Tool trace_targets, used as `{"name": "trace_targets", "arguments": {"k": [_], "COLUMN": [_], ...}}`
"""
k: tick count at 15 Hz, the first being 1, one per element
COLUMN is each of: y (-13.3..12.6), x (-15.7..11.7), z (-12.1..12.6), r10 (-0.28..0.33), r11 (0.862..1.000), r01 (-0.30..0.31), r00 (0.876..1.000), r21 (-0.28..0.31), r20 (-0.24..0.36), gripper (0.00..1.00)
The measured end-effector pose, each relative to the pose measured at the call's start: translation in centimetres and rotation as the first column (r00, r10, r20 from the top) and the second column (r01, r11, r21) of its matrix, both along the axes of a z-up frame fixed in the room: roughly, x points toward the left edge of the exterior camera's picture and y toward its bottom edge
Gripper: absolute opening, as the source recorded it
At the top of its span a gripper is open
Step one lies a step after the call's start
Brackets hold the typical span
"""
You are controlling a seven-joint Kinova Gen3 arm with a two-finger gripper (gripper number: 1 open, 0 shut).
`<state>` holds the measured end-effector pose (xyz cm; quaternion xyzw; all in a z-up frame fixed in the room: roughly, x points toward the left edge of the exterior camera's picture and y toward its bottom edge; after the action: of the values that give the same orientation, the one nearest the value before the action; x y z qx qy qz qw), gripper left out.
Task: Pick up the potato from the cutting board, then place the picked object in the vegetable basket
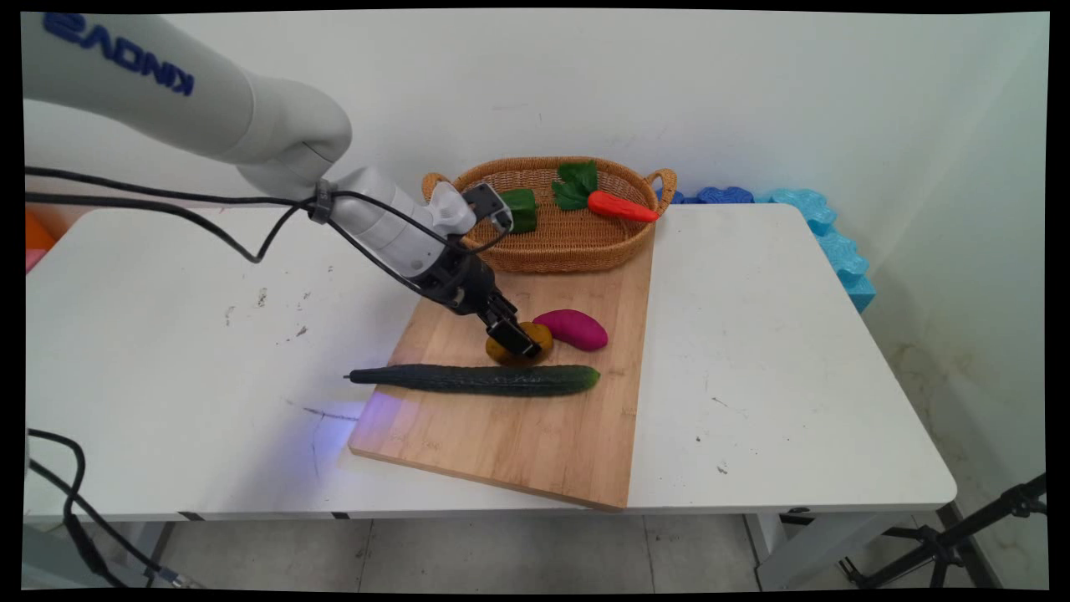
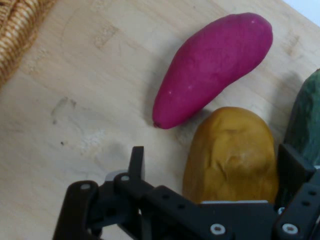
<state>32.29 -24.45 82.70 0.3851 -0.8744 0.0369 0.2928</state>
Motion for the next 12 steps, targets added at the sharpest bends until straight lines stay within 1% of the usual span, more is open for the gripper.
{"name": "trace_targets", "arguments": {"k": [1,2,8,12], "y": [-0.11,-0.21,-0.23,-0.23], "x": [-0.06,-0.11,-0.26,-0.27], "z": [-0.17,-0.32,-0.79,-0.38], "r10": [0.0,0.0,-0.012,-0.025], "r11": [1.0,1.0,1.0,1.0], "r01": [0.0,0.0,0.012,0.024], "r00": [1.0,1.0,1.0,0.999], "r21": [0.002,0.003,0.012,0.003], "r20": [0.003,0.006,0.016,0.021], "gripper": [1.0,0.0,0.0,0.0]}}
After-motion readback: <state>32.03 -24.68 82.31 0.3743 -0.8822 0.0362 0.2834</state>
